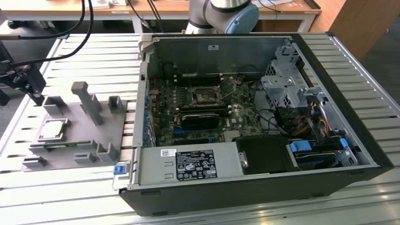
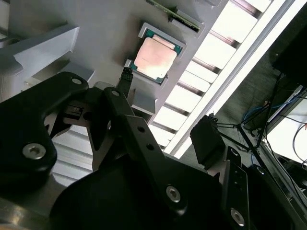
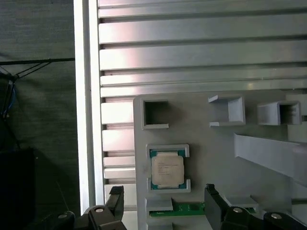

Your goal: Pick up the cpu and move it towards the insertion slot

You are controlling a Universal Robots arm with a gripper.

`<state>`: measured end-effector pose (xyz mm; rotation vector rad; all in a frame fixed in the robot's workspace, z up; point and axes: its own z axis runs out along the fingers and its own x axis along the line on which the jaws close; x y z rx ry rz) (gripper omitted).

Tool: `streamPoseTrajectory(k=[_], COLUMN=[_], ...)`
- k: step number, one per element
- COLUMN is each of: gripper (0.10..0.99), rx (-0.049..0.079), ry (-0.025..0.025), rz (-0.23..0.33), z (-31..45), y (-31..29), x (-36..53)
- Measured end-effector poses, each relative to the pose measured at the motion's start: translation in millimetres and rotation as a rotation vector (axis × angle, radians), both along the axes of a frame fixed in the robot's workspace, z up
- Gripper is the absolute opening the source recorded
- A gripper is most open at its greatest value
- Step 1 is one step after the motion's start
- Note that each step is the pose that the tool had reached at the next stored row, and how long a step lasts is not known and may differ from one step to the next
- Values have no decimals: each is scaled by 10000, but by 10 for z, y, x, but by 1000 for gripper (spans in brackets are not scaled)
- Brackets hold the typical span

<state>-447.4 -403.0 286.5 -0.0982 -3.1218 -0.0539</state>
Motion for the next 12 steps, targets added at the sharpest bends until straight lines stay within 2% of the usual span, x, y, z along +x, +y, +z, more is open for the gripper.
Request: streamPoseTrajectory(k=[6, 12], gripper=[761, 761], rx=[-3, -6], ry=[1, -3], rz=[0, 83], z=[-69, -175], y=[0, 3], x=[29, 60])
